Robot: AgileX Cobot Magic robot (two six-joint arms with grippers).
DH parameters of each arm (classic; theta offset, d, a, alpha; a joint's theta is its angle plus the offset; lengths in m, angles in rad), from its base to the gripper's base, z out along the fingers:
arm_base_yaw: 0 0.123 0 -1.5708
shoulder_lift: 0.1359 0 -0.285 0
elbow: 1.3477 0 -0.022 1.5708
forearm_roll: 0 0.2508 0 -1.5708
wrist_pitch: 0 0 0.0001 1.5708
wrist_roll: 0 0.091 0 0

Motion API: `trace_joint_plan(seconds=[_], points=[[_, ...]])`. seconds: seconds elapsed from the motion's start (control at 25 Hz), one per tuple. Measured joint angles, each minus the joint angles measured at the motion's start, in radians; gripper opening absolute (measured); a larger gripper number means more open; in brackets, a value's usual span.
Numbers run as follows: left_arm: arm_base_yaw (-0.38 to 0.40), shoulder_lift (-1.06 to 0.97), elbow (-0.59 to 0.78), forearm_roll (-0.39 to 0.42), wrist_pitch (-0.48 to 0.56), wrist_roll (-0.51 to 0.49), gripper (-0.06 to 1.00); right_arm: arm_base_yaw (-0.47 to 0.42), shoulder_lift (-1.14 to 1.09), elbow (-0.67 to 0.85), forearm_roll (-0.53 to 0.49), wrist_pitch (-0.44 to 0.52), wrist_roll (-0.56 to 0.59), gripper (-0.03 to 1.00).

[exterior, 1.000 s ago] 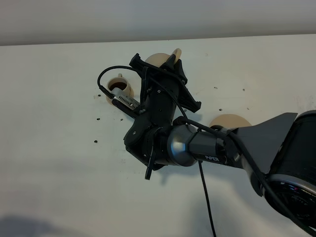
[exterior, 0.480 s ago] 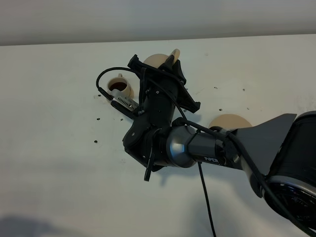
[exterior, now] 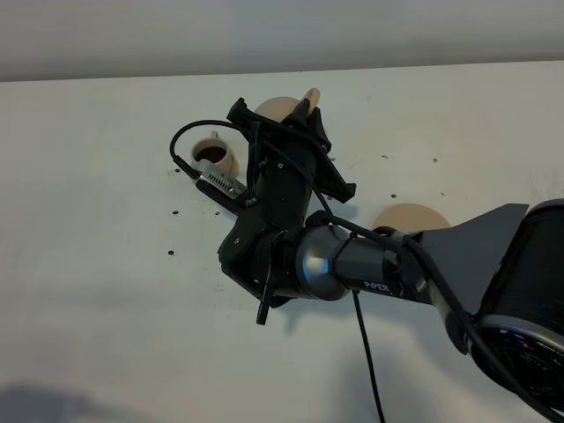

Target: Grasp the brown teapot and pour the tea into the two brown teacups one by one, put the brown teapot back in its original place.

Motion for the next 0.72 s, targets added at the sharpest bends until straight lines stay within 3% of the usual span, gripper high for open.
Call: trace_joint_plan(seconds=[0.48,0.72], points=[[0.0,0.0,0.0,0.0,0.0,0.0,0.5,0.0,-0.006,0.0,0.002,0.0,0.047,0.1],[0.0,0.0,0.0,0.0,0.0,0.0,0.5,-0.003,-0.058,0.0,0.08,0.001,0.054,0.1]])
